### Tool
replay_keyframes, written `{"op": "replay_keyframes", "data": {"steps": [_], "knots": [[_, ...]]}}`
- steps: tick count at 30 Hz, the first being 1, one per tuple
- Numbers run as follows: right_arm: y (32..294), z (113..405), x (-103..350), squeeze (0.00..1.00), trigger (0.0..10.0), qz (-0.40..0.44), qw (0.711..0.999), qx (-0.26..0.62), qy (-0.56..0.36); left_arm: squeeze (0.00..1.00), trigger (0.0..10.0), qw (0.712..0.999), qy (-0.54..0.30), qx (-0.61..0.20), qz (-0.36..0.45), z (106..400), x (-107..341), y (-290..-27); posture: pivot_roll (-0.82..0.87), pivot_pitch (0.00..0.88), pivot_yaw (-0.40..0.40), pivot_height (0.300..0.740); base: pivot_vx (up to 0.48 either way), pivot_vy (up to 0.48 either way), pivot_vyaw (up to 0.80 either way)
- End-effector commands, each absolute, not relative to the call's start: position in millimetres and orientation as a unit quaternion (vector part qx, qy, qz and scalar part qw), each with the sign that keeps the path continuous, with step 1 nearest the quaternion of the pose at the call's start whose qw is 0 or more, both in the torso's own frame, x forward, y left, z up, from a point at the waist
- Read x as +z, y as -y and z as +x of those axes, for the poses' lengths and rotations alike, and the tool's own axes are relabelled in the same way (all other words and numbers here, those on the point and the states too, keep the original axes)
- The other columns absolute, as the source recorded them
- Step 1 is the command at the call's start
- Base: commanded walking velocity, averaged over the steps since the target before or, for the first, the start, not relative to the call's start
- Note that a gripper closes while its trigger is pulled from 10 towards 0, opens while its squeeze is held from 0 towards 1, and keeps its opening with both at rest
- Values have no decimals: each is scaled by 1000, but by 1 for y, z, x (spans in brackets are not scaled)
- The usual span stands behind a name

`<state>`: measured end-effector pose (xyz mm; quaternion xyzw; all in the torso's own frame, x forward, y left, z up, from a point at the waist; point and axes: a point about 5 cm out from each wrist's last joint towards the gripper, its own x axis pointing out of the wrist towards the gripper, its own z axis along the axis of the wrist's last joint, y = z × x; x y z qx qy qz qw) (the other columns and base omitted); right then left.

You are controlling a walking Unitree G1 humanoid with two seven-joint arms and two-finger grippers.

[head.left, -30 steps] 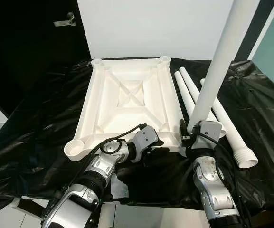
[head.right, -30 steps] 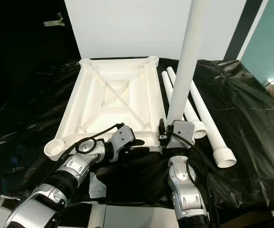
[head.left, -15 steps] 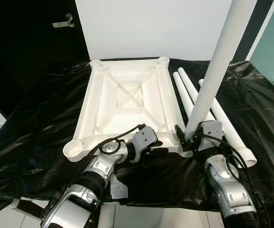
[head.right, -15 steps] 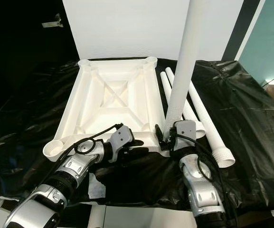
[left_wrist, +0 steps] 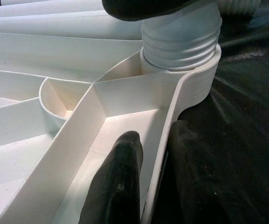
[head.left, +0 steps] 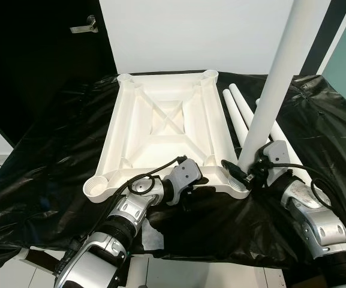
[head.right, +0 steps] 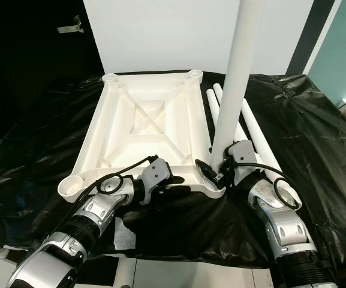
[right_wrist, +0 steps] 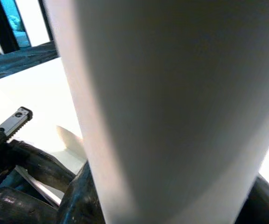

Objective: Building children table

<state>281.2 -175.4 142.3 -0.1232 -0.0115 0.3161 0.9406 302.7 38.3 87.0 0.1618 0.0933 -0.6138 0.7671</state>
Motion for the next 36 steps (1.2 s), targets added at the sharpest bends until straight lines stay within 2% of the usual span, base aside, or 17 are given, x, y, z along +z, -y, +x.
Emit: {"op": "replay_keyframes", "data": {"steps": [1,6,8,9,13,14,15,18,24,25,27,28,29,30,34,35,36], "knots": [[174,279,141,0,0,-130,934,333,1,0,10000,730,-185,-638,161,281,48,-46,-73,0,8,740,0,0,0],[174,282,137,0,0,-110,940,322,0,0,10000,730,-186,-638,162,281,48,-48,-74,0,7,740,0,0,0],[170,283,130,0,0,-86,954,286,3,0,10000,730,-186,-637,162,281,48,-47,-74,0,7,740,0,0,0],[167,283,120,0,0,-59,971,232,3,0,10000,730,-185,-638,163,282,49,-47,-70,0,9,740,0,0,0],[165,283,113,0,0,-42,980,195,1,0,10000,730,-185,-638,163,282,49,-46,-70,0,9,740,0,0,0],[161,277,100,0,0,-15,991,131,-2,0,10000,729,-185,-639,164,282,49,-46,-64,0,7,740,0,0,0],[161,277,100,0,0,-15,991,131,-2,0,10000,729,-185,-639,164,282,49,-46,-64,0,7,740,0,0,0],[150,266,84,0,0,42,999,3,-3,0,10000,724,-187,-643,168,282,49,-48,-54,0,16,740,0,0,0],[149,272,95,0,0,35,999,7,17,0,10000,721,-191,-642,176,283,48,-53,-55,0,23,740,0,0,0],[145,272,98,0,10000,7,999,20,28,0,10000,723,-190,-641,177,283,49,-53,-53,0,23,740,0,0,0],[141,272,99,0,10000,-12,999,29,36,0,10000,724,-188,-640,176,284,50,-53,-52,0,23,740,0,0,0],[140,272,100,506,10000,-24,998,36,39,0,10000,726,-186,-639,175,285,50,-52,-49,0,20,740,0,0,0],[140,272,100,506,10000,-24,998,36,39,0,10000,726,-186,-639,175,285,50,-52,-49,0,20,740,0,0,0],[144,272,101,1000,10000,-26,998,45,41,0,10000,727,-186,-637,174,285,50,-52,-48,0,18,740,0,0,0],[150,271,105,1000,10000,-15,992,117,39,0,10000,727,-190,-637,171,282,46,-51,-54,0,16,740,0,0,0],[152,272,108,867,10000,-21,990,134,44,0,10000,727,-191,-637,171,281,46,-51,-60,0,14,740,0,0,0],[154,272,111,867,10000,-27,989,141,48,0,10000,727,-191,-637,170,281,45,-51,-60,0,14,740,0,0,0]]}}
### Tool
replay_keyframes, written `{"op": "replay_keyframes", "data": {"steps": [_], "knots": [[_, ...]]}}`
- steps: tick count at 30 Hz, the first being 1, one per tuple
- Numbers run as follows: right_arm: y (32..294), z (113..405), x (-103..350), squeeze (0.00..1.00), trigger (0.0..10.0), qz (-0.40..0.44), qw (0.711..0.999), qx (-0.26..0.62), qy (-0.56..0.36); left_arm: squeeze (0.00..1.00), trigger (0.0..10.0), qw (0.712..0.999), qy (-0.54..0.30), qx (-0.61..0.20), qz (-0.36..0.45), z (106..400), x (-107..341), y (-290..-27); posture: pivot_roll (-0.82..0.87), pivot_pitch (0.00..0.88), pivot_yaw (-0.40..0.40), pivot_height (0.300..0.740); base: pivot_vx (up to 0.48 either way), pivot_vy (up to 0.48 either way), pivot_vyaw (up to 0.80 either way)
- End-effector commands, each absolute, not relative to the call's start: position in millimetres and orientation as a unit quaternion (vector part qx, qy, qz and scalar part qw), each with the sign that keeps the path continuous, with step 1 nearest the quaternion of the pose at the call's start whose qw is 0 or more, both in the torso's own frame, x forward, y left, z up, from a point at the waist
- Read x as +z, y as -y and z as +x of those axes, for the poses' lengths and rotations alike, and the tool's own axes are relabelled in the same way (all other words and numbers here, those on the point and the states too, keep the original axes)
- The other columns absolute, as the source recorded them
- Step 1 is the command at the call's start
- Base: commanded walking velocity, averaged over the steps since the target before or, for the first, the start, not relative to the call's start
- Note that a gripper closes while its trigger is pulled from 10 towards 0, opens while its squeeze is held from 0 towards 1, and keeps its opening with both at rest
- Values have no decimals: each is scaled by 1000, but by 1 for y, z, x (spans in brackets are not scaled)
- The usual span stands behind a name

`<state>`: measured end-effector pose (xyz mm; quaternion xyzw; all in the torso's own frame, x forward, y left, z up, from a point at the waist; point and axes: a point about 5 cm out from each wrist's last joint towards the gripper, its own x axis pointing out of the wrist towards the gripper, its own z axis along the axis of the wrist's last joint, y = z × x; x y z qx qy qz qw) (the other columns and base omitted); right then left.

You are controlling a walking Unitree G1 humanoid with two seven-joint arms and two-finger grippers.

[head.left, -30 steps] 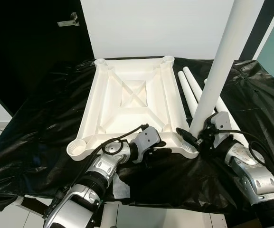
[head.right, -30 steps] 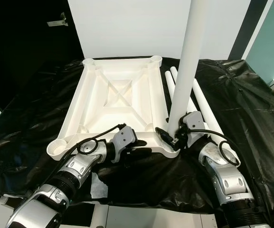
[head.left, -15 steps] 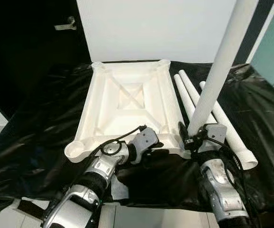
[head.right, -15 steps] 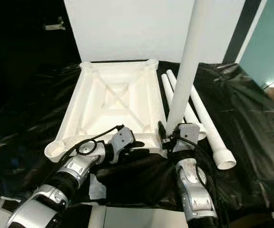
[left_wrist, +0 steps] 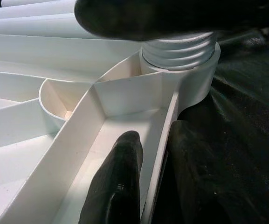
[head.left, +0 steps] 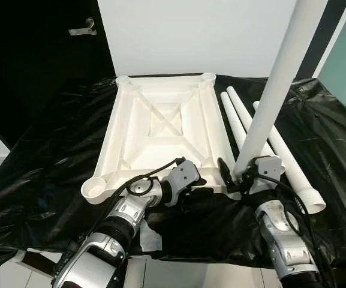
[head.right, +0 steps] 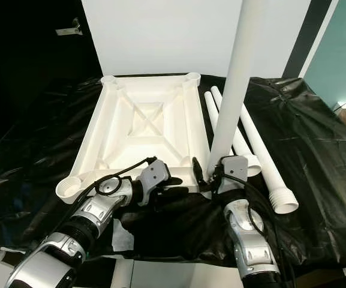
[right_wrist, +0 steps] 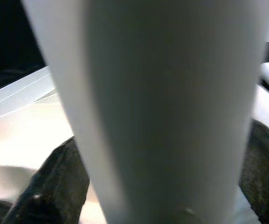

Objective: Building children table

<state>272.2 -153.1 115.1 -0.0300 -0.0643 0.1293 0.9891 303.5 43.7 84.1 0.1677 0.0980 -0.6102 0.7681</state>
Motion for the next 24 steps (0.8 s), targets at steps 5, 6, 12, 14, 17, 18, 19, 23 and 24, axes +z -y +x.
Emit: {"op": "replay_keyframes", "data": {"steps": [5,6,12,14,17,18,19,23,24], "knots": [[178,283,140,0,10000,-66,968,233,58,0,10000,727,-193,-638,167,279,44,-50,-68,0,12,740,0,0,0],[178,283,140,0,10000,-66,968,233,58,0,10000,727,-193,-638,167,279,44,-50,-68,0,12,740,0,0,0],[184,274,151,0,0,-125,930,344,11,0,10000,730,-187,-636,165,281,46,-47,-77,0,-3,740,0,0,0],[185,270,150,0,0,-123,924,362,-5,0,10000,731,-187,-635,165,281,45,-47,-77,0,-3,740,0,0,0],[184,269,147,0,0,-123,919,374,-16,0,10000,731,-188,-635,165,280,45,-48,-78,0,-3,740,0,0,0],[182,267,139,0,0,-121,916,382,-33,0,10000,731,-189,-635,164,280,44,-47,-76,0,-3,740,0,0,0],[181,266,136,0,0,-119,916,382,-37,0,10000,731,-189,-635,164,279,44,-47,-75,0,-3,740,0,0,0],[179,268,132,0,0,-96,922,371,-48,0,10000,731,-188,-635,162,279,44,-47,-71,0,-2,740,0,0,0],[179,268,132,0,0,-96,922,371,-48,0,10000,731,-188,-635,162,279,44,-47,-71,0,-2,740,0,0,0]]}}
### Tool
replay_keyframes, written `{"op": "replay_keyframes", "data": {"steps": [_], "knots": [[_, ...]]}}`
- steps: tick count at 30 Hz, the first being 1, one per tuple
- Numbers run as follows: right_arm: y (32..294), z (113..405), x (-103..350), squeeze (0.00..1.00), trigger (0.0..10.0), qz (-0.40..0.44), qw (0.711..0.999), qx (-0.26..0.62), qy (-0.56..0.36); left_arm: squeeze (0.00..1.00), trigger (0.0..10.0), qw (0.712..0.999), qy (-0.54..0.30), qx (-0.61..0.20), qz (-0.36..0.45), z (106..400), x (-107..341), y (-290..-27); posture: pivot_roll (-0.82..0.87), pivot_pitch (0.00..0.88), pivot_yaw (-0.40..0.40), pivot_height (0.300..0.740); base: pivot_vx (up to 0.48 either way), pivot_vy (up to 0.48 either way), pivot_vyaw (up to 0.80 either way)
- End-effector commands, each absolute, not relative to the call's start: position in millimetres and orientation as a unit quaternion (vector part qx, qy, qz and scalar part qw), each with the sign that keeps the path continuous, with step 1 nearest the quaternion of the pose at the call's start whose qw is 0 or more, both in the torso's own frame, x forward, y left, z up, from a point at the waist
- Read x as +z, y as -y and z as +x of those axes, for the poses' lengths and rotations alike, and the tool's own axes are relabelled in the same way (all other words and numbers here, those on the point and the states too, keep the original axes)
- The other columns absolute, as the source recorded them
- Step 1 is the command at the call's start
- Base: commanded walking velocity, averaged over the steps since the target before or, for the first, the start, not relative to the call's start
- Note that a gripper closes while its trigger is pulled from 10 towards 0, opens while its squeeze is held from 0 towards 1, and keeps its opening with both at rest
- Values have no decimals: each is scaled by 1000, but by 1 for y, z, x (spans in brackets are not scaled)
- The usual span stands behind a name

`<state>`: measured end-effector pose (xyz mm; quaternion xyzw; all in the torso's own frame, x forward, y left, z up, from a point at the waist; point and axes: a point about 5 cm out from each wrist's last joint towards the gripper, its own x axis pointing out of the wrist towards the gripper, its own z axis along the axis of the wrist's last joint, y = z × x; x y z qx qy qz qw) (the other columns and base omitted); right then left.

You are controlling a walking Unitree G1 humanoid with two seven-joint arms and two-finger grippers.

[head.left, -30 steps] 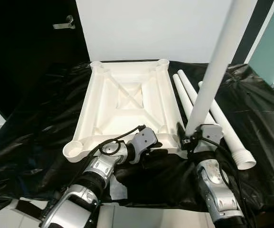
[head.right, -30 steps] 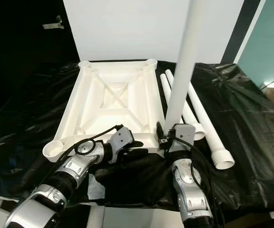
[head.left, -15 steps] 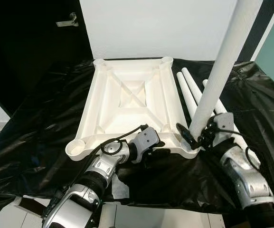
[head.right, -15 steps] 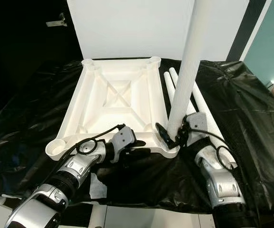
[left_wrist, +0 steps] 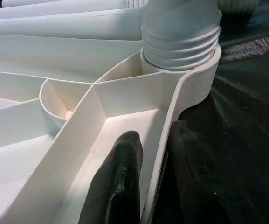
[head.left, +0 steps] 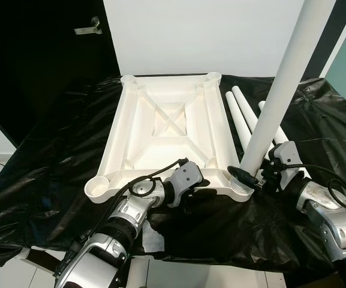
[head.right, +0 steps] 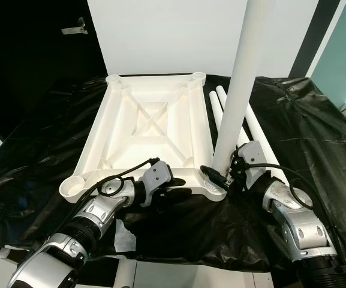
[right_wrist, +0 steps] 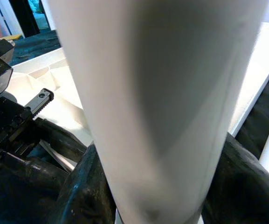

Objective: Building children table

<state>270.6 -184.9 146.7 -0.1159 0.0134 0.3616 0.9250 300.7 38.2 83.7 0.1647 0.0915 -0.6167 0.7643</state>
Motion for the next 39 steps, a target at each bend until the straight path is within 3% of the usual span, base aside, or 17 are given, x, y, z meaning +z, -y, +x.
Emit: {"op": "replay_keyframes", "data": {"steps": [1,5,7,8,10,14,24,25,26,30,31,32,34,35,39], "knots": [[179,268,132,0,0,-96,922,371,-48,0,10000,731,-188,-635,162,279,44,-47,-71,0,-2,740,0,0,0],[173,270,126,0,0,-62,940,331,-44,0,10000,731,-189,-636,163,279,44,-47,-69,0,1,740,0,0,0],[169,280,116,0,0,-67,986,150,-28,0,10000,729,-191,-636,164,279,44,-48,-63,0,7,740,0,0,0],[168,281,114,0,0,-72,993,88,-23,0,10000,729,-191,-637,166,278,43,-49,-63,0,7,740,0,0,0],[162,279,112,0,0,-73,996,52,-14,0,10000,728,-190,-638,165,279,44,-49,-56,0,9,740,0,0,0],[146,270,107,0,0,-56,998,25,-3,0,10000,728,-188,-637,170,282,47,-50,-56,0,9,740,0,0,0],[152,272,106,0,0,-62,998,-8,-8,0,10000,730,-190,-634,169,281,46,-53,-43,0,11,740,0,0,0],[146,271,109,0,10000,-61,998,15,1,0,10000,730,-191,-635,167,279,45,-53,-45,0,3,740,0,0,0],[142,271,110,1000,10000,-58,998,31,9,0,10000,730,-191,-635,166,279,44,-52,-47,0,1,740,0,0,0],[134,271,115,1000,10000,-47,995,84,17,0,10000,730,-191,-635,164,278,44,-50,-60,0,5,740,0,0,0],[131,270,117,859,10000,-47,993,110,21,0,10000,730,-190,-636,163,278,44,-49,-60,0,5,740,0,0,0],[129,269,118,525,10000,-51,990,130,24,0,10000,729,-190,-637,163,278,44,-48,-60,0,5,740,0,0,0],[129,269,118,525,10000,-51,990,130,24,0,10000,729,-190,-637,163,278,44,-48,-60,0,5,740,0,0,0],[136,267,121,0,10000,-74,982,169,33,0,10000,726,-190,-640,166,278,44,-47,-70,0,11,740,0,0,0],[150,267,126,0,10000,-93,977,189,39,0,10000,724,-190,-641,167,278,44,-47,-70,0,11,740,0,0,0]]}}
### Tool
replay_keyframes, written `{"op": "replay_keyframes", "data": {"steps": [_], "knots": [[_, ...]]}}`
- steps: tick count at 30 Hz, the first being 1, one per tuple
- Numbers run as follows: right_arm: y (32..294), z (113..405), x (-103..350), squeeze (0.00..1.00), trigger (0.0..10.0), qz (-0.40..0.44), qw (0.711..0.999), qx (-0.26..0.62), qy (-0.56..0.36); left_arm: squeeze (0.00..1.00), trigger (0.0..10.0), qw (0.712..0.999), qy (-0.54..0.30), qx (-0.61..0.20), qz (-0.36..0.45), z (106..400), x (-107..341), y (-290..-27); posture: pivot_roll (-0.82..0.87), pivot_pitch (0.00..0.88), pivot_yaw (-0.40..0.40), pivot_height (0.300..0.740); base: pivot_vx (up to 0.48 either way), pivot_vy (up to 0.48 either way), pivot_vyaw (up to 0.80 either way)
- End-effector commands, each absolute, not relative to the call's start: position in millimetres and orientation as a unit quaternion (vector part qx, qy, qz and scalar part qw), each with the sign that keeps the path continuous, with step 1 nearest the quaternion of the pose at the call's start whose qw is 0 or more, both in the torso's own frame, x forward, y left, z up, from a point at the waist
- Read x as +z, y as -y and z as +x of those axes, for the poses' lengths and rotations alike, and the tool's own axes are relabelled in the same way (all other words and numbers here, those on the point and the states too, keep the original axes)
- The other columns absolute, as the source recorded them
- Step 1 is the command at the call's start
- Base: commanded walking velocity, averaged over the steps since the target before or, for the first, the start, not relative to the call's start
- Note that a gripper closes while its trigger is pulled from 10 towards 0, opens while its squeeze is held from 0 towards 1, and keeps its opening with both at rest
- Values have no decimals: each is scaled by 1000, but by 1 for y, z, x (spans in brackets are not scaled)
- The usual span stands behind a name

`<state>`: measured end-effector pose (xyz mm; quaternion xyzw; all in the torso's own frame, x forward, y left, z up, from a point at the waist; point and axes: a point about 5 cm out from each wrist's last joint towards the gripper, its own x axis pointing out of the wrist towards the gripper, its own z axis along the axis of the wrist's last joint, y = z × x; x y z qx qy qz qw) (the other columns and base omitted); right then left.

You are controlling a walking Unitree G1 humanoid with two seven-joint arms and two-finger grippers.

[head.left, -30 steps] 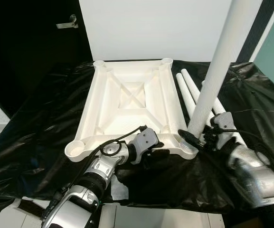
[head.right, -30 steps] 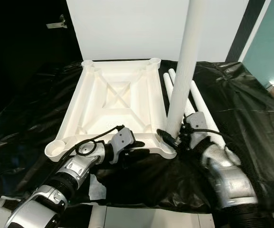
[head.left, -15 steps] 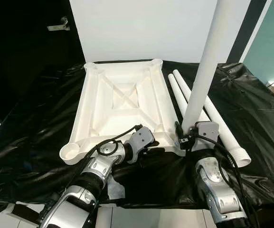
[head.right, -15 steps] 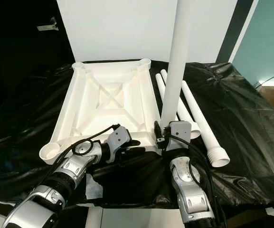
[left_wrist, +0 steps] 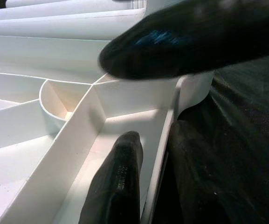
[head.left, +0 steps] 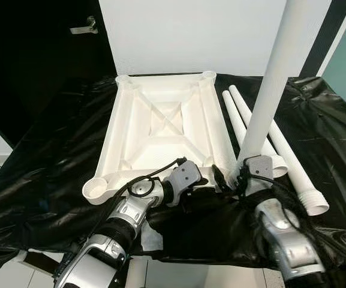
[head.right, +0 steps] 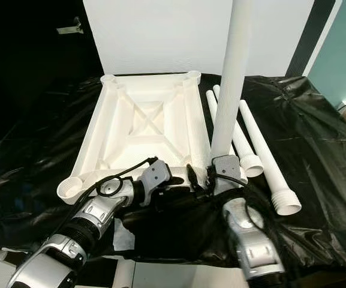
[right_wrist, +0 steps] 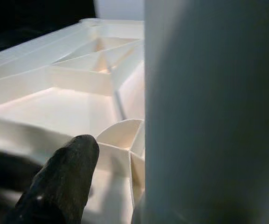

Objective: Building children table

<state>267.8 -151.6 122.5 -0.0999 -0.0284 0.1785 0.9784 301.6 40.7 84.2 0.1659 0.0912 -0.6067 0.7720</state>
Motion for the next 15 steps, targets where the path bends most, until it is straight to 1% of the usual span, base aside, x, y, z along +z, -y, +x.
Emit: {"op": "replay_keyframes", "data": {"steps": [1,2,4,7,8,9,10,11,15], "knots": [[156,268,129,0,10000,-106,973,202,38,0,10000,724,-191,-641,168,278,44,-47,-74,0,11,740,0,0,0],[156,268,129,0,10000,-106,973,202,38,0,10000,724,-191,-641,168,278,44,-47,-74,0,11,740,0,0,0],[167,271,137,0,10000,-116,969,217,33,0,10000,724,-193,-640,170,278,43,-49,-77,0,9,740,0,0,0],[169,272,141,0,10000,-120,967,222,33,0,10000,724,-193,-640,170,278,43,-50,-77,0,9,740,0,0,0],[170,273,142,0,9647,-122,966,227,29,0,10000,723,-194,-641,170,277,42,-49,-82,0,2,740,0,0,0],[170,273,142,0,1569,-124,964,233,25,0,10000,723,-193,-642,170,276,42,-48,-82,0,2,740,0,0,0],[170,273,142,0,1569,-124,964,233,25,0,10000,723,-193,-642,170,276,42,-48,-82,0,2,740,0,0,0],[169,271,138,0,0,-131,961,241,13,0,10000,722,-191,-643,167,276,43,-46,-81,0,0,740,0,0,0],[167,267,129,0,0,-141,956,257,-11,0,10000,722,-187,-646,164,275,44,-43,-81,0,0,740,0,0,0]]}}
